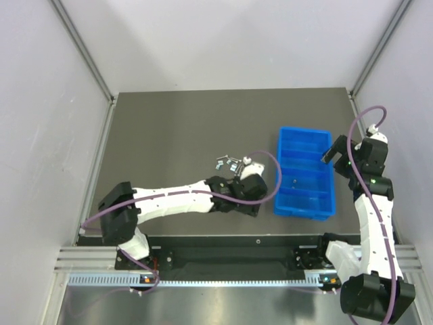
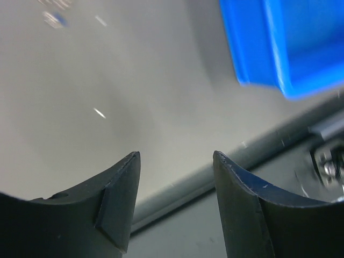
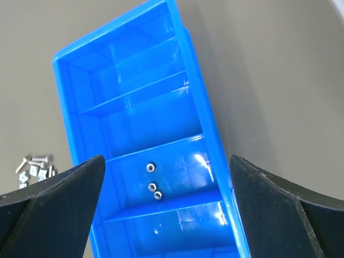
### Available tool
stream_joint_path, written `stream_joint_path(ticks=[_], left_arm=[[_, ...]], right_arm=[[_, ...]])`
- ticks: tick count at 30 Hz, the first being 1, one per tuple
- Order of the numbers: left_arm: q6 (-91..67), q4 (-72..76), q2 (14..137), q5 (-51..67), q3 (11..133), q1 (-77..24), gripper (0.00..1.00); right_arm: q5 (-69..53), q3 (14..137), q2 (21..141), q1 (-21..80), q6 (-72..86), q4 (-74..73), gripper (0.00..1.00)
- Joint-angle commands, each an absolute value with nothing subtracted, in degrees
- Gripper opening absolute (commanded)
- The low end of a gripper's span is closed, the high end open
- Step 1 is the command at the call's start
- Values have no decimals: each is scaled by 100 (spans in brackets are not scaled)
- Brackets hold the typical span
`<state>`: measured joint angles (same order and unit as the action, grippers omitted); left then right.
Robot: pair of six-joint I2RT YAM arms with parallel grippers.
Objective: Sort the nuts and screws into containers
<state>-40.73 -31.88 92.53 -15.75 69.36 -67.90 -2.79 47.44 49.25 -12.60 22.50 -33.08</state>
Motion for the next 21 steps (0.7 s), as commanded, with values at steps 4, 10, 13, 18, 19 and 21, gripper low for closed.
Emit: stream_joint_path(ticks=[4,10,13,18,19,21], left_arm=[[-5350,-3928,9887,-2091,7550,-7725,61],[-6512,-3990,10388,-1864,7628,-7963,56],[-6565,-4359,10625,-1854,8120,-8050,54],[-7082,-4807,10986,-1952,8516,-8235,54],[-7206,-4851,11012,-1890,8508,-8235,54],[-7618,-4852,11048,-1802,8386,-8244,54]], right_arm=[[-448,4649,4580,-1178,2109,-3463,100],[-633,4631,4430,-1143,2188,-3392,100],[-650,4772,4517,-1143,2223,-3445,100],[-685,4852,4658,-1143,2294,-3384,100],[-677,4852,4650,-1143,2311,-3392,100],[-659,4816,4615,-1143,2285,-3419,100]])
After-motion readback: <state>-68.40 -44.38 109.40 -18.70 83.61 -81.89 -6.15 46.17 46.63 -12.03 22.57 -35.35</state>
